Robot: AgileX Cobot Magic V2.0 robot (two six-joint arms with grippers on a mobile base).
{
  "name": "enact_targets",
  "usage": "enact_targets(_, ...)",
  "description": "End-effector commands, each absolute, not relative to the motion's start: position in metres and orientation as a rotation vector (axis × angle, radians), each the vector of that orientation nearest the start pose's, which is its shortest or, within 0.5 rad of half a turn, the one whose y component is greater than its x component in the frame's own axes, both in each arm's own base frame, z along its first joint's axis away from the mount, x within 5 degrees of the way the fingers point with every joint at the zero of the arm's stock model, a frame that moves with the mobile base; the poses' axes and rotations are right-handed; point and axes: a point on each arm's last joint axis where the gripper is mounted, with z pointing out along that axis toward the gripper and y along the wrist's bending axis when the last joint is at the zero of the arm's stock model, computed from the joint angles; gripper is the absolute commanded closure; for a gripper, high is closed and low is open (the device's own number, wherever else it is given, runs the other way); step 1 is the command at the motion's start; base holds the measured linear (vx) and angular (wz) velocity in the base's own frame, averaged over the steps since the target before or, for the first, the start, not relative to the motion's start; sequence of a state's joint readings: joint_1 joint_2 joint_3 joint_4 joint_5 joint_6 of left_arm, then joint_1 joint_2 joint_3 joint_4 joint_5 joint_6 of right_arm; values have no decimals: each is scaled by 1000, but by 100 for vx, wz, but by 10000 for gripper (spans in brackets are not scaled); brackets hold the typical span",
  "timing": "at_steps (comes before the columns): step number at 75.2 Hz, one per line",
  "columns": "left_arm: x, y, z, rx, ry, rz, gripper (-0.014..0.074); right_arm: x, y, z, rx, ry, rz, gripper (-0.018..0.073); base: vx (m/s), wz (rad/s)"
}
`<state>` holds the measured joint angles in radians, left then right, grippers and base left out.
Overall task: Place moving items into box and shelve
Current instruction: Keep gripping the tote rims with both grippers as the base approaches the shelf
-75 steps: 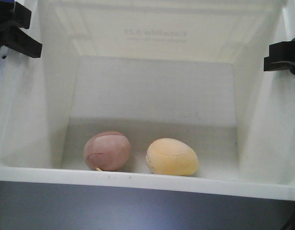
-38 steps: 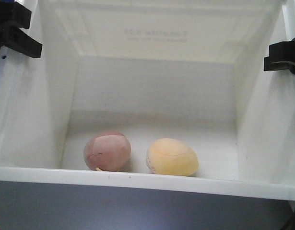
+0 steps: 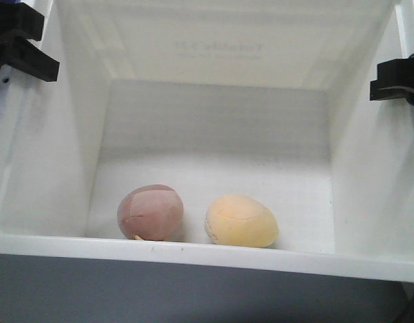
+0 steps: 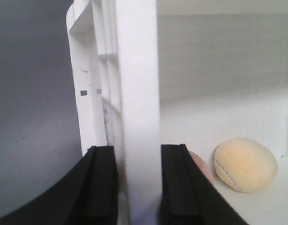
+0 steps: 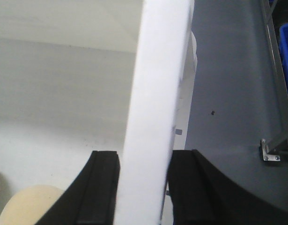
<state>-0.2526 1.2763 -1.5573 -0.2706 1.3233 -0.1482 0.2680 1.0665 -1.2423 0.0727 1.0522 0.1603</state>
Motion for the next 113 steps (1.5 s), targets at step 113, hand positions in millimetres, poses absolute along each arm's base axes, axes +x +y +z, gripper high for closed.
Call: enact_targets(113, 207, -86, 471, 142, 2385, -671, 599, 187, 60, 438, -118, 2178, 366, 565, 40, 36)
